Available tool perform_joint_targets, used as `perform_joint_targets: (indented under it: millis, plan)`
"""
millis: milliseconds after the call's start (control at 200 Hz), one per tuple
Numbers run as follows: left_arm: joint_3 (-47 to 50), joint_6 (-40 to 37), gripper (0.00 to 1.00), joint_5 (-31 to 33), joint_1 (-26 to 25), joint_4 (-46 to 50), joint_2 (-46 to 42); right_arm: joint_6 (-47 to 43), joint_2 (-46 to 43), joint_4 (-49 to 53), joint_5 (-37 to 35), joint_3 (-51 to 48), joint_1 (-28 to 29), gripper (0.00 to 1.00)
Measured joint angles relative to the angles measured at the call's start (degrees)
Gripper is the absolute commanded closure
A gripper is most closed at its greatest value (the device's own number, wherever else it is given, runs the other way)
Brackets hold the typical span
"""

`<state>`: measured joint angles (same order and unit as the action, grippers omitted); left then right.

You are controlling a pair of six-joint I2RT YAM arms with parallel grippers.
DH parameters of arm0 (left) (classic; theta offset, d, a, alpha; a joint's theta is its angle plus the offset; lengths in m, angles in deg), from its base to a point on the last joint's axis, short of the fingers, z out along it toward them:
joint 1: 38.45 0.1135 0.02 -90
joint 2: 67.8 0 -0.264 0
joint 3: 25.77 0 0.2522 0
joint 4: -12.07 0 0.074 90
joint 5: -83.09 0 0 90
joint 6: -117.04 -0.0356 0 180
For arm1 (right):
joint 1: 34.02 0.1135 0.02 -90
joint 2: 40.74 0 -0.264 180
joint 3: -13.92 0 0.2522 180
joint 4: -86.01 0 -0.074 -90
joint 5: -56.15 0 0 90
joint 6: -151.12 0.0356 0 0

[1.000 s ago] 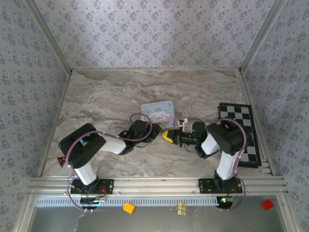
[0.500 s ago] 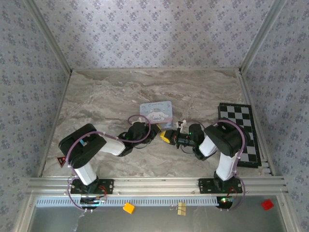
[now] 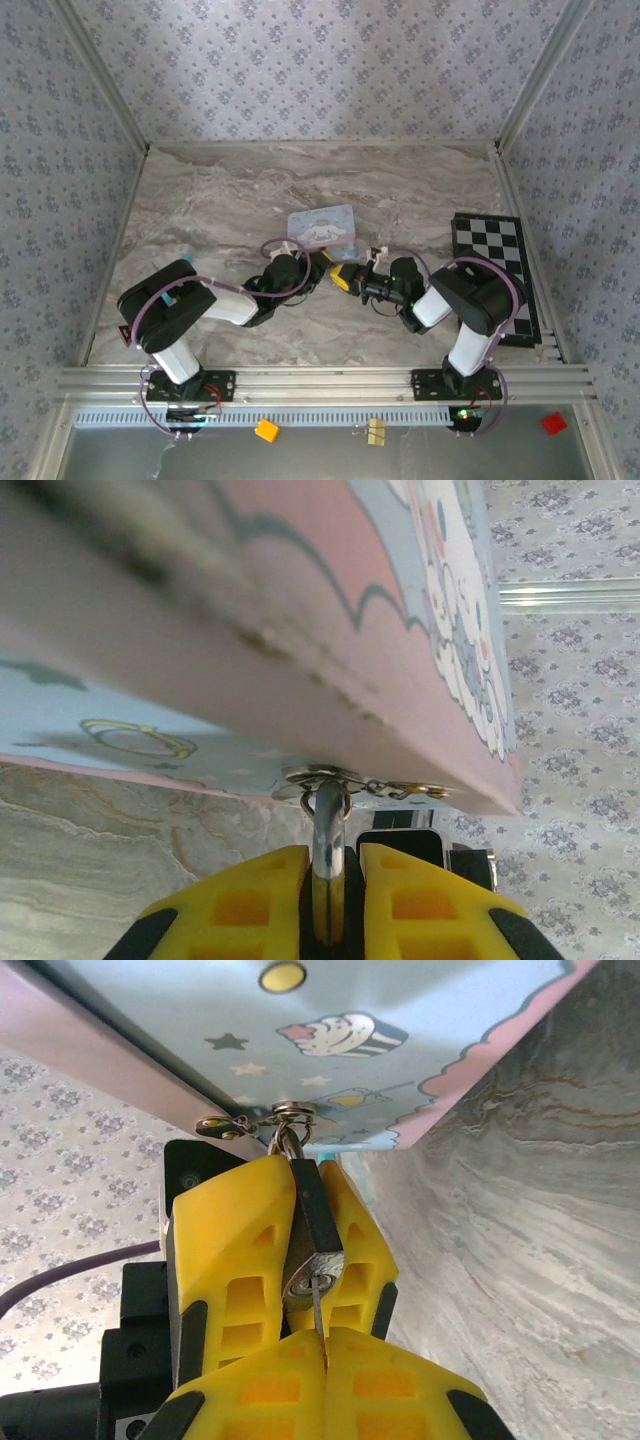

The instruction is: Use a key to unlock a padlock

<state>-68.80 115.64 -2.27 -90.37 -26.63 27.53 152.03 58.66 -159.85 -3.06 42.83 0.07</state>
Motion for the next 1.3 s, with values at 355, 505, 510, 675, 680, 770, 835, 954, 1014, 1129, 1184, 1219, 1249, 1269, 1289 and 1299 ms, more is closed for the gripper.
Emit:
perform_joint_targets:
  millis: [355, 505, 510, 675, 680, 770, 835, 954, 1014, 1129, 1184, 1219, 1249, 1269, 1289, 1299]
  plan:
    - [0.59, 0.04, 1.0, 1.75, -0.5, -1.44, -2.01, 4.24, -1.75, -0.35, 2.99, 0.79, -1.51, 1.0]
    - [0.59, 0.04, 1.0, 2.54, -0.81, -1.66, -2.01, 5.05, -1.79, -0.37, 3.26, 0.85, -1.75, 1.0]
    - [0.59, 0.04, 1.0, 2.54, -0.81, -1.66, -2.01, 5.09, -1.79, -0.37, 3.28, 0.85, -1.75, 1.0]
    - [0.59, 0.04, 1.0, 2.78, -1.05, -1.62, -2.01, 4.48, -1.09, -0.74, 5.33, 0.85, -3.08, 1.0]
    - [0.59, 0.04, 1.0, 2.75, -1.05, -1.6, -2.03, 4.33, -1.03, -0.81, 5.51, 0.85, -3.19, 1.0]
    - [0.59, 0.02, 1.0, 2.89, -1.14, -1.22, -2.05, 2.21, -0.02, -1.38, 6.73, 0.85, -4.46, 1.0]
    - [0.59, 0.0, 1.0, 2.93, -1.14, -0.35, -2.34, 0.2, 1.27, -1.9, 7.41, 1.16, -5.29, 1.0]
    - [0.59, 0.0, 1.0, 2.99, -1.38, 1.73, -2.62, -2.64, 3.41, -2.08, 7.32, 2.03, -5.84, 1.0]
    - [0.59, 0.0, 1.0, 3.19, -1.51, 2.12, -2.64, -3.48, 3.48, -1.99, 7.15, 2.03, -5.84, 1.0]
    - [0.59, 0.02, 1.0, 3.52, -1.66, 2.14, -2.67, -3.76, 3.23, -1.73, 6.64, 2.03, -5.84, 1.0]
    - [0.59, 0.04, 1.0, 3.61, -1.68, 2.12, -2.67, -3.74, 3.08, -1.62, 6.19, 2.03, -5.62, 1.0]
    - [0.59, 0.04, 1.0, 3.74, -1.68, 2.12, -2.67, -3.72, 2.97, -1.53, 5.64, 2.03, -5.2, 1.0]
    - [0.59, 0.02, 1.0, 3.85, -1.68, 2.12, -2.67, -3.67, 2.91, -1.4, 4.85, 2.03, -4.79, 1.0]
    - [0.59, 0.02, 1.0, 4.0, -1.68, 2.14, -2.67, -3.58, 2.86, -1.36, 4.31, 2.03, -4.5, 1.0]
    - [0.59, 0.02, 1.0, 4.22, -1.68, 2.14, -2.67, -3.52, 2.8, -1.22, 3.52, 2.03, -4.11, 1.0]
    - [0.59, 0.02, 1.0, 4.28, -1.68, 2.16, -2.67, -3.48, 2.78, -1.18, 3.13, 2.03, -3.96, 1.0]
